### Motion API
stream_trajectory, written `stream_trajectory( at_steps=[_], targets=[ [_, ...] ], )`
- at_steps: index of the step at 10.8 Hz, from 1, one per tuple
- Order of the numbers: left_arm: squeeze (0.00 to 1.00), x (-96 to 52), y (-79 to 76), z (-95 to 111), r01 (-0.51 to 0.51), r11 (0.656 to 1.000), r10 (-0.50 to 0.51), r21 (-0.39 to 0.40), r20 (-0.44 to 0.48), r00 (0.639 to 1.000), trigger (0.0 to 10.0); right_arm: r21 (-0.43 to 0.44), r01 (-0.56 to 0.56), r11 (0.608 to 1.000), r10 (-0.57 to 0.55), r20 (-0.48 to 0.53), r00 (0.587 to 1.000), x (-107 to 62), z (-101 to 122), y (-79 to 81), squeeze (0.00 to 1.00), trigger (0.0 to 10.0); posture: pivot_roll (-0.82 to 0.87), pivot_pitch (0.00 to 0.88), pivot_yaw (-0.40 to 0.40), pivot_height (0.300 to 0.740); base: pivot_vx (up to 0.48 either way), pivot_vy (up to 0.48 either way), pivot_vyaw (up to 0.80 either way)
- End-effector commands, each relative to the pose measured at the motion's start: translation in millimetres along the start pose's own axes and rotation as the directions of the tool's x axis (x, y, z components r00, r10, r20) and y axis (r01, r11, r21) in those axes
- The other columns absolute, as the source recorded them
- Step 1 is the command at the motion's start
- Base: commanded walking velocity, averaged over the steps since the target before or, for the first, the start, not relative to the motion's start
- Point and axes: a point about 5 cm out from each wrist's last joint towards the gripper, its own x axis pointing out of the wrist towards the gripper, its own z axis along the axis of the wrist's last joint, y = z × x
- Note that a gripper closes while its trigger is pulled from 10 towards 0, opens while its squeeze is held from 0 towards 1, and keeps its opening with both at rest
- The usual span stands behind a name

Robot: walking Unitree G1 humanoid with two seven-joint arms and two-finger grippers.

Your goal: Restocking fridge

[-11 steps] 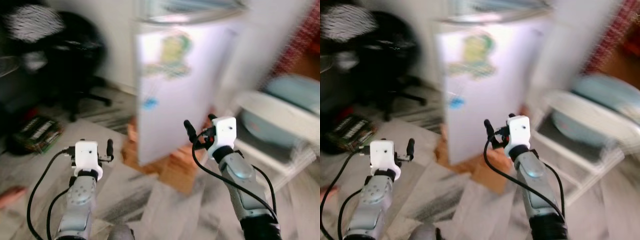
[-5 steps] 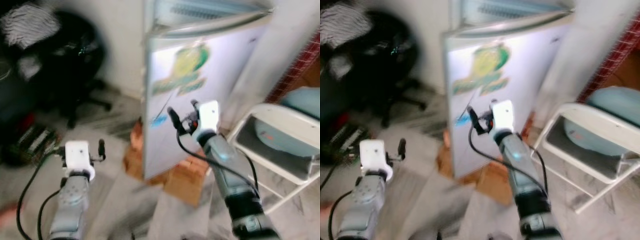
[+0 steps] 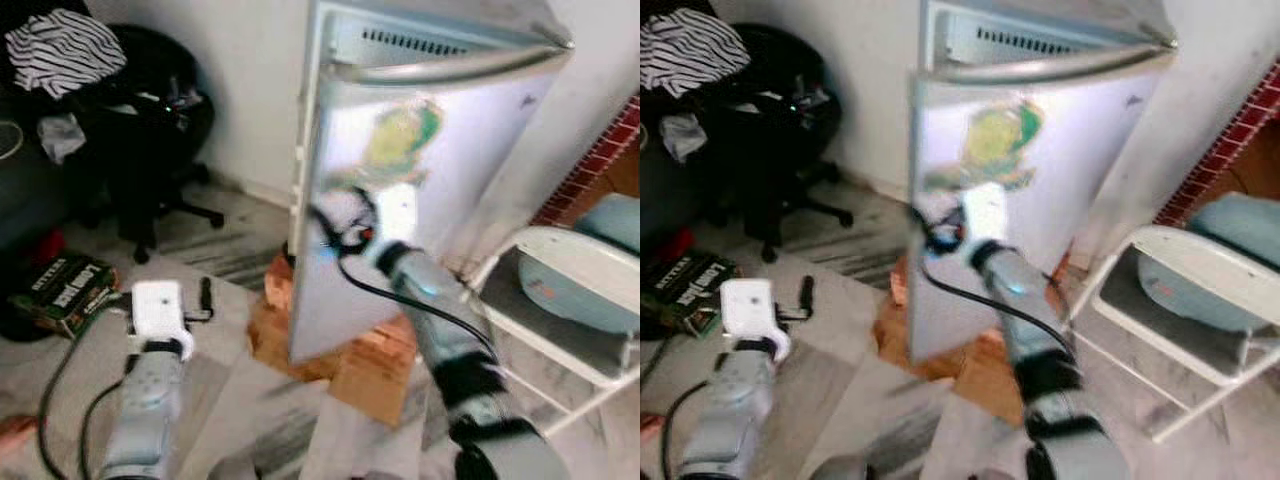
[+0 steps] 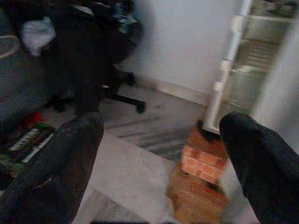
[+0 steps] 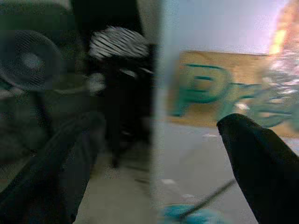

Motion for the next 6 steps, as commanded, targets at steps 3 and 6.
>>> stream_trajectory(
  at_steps=[3, 6],
  targets=[
    [0.0, 0.5, -4.4, 2.3, 0.014, 1.0, -0.014, 0.016, -0.003, 1.0, 10.0, 0.076, -0.11, 0.991, 0.11, 0.005, 0.994, 50.3, 7.2, 57.2, 0.0, 10.0, 0.19, 0.0, -0.058, 0.74, 0.0, 0.0, 0.0],
    [0.0, -3.4, -2.2, 4.9, -0.011, 0.999, 0.011, 0.036, 0.004, 1.0, 10.0, 0.068, -0.253, 0.965, 0.251, 0.046, 0.967, 79.5, 20.9, 129.5, 0.0, 10.0, 0.28, 0.0, -0.1, 0.74, 0.0, 0.0, 0.0]
  ],
)
